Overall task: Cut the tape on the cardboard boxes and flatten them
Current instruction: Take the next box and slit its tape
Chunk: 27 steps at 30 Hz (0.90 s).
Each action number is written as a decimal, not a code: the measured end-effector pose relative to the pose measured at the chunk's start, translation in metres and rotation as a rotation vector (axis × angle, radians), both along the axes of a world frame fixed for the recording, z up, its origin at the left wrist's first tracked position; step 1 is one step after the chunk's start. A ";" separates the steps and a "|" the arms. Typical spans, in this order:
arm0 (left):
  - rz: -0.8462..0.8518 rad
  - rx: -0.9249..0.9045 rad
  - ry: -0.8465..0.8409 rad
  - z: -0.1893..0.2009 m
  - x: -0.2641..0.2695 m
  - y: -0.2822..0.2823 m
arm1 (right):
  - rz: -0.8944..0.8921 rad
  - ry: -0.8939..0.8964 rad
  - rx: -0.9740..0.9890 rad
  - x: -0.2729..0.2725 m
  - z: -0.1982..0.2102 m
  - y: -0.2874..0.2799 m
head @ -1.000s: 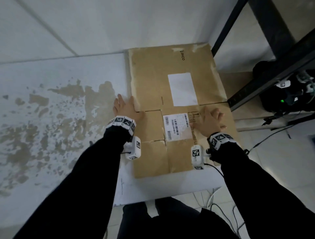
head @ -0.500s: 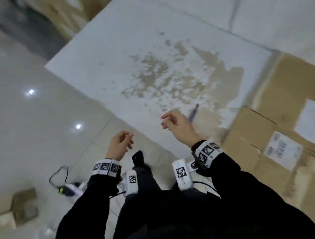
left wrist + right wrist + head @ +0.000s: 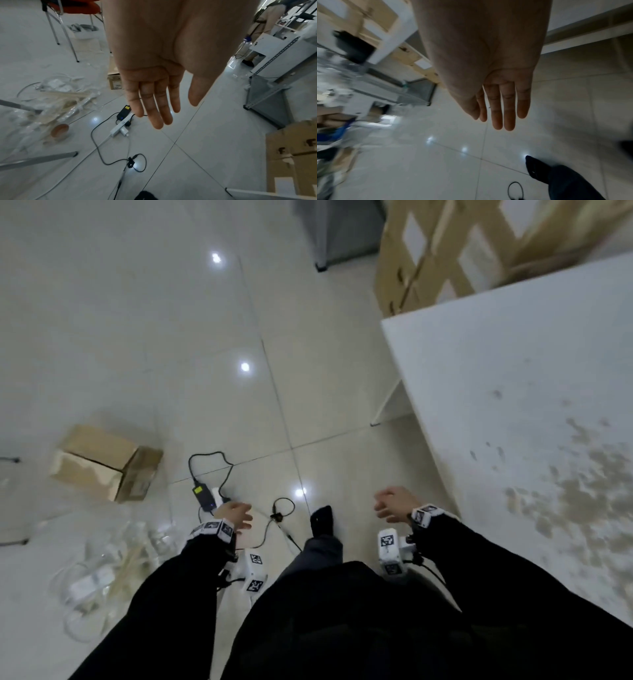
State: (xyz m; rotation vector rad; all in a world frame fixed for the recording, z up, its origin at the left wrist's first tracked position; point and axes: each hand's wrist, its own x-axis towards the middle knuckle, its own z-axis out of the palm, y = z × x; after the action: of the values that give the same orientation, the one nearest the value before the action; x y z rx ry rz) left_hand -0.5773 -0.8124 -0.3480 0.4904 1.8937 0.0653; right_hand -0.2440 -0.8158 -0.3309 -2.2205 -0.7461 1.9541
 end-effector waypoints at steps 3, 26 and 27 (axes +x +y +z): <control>0.000 0.028 -0.031 0.001 0.002 0.040 | -0.130 -0.057 -0.041 0.003 -0.012 0.023; -0.011 0.090 -0.025 0.023 -0.021 0.523 | -0.233 0.054 0.191 -0.028 0.018 0.497; -0.044 0.079 -0.011 0.021 -0.019 0.546 | -0.256 0.054 0.196 -0.026 0.018 0.511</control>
State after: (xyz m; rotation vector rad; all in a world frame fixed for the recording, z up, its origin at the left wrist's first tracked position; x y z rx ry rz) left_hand -0.5968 -0.2660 -0.3273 0.5839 1.8746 0.1135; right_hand -0.2698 -0.3048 -0.3124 -2.0276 -0.5839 1.7333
